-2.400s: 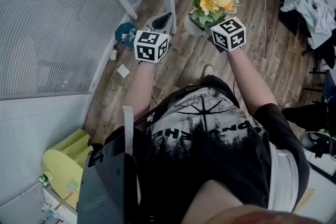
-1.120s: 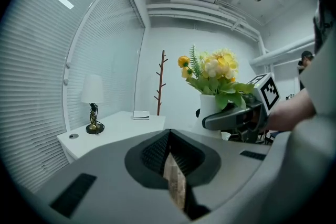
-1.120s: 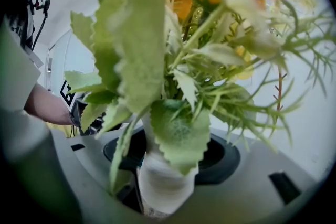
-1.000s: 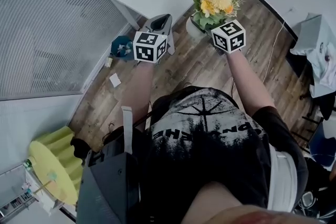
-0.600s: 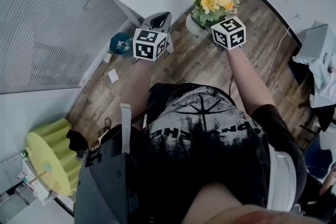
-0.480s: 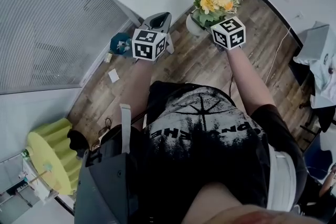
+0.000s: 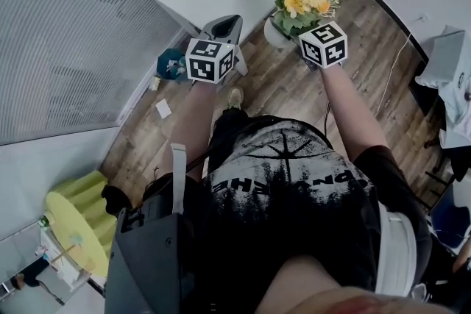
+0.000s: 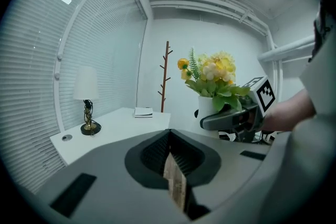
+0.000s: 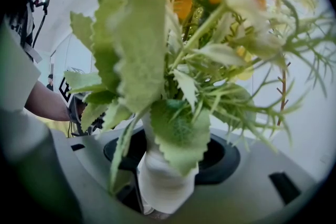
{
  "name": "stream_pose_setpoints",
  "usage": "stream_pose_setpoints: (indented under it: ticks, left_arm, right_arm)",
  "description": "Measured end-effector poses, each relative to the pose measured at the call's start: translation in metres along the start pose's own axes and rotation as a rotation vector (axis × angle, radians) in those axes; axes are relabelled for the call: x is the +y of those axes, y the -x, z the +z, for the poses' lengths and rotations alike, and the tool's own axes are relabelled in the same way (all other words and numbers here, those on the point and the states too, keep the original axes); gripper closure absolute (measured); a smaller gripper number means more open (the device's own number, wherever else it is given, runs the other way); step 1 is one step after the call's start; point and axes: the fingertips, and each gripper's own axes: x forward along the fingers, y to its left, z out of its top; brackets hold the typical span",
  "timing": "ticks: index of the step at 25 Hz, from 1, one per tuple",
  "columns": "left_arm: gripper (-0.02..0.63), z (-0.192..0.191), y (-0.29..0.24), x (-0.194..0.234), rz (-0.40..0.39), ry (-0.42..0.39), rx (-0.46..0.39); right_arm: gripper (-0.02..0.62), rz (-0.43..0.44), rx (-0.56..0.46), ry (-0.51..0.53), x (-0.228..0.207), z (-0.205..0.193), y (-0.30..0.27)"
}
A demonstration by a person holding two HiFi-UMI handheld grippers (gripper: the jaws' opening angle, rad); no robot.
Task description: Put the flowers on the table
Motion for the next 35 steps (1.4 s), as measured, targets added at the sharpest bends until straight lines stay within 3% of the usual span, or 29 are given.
stream_pose_setpoints:
  ticks: [9,26,35]
  left_arm:
    - [0.594,0.016,-0.039,0.036,-0.084,-0.091,0.012]
    - [0.594,0.048,-0.100,0.125,-0.257,-0.102,0.011]
    - [0.595,0.039,-0.121,0.150,-0.334,-0.086,0.036]
  right_arm:
    - [0.324,-0.072,-0.008,-0.035,-0.027,0.013,-0.044]
    - [0.324,-0.235,-0.020,-0.092,-0.066,0.042,-0.123]
    - [0.324,-0.328,-0.030,-0.128,-0.085,0.044,-0.140]
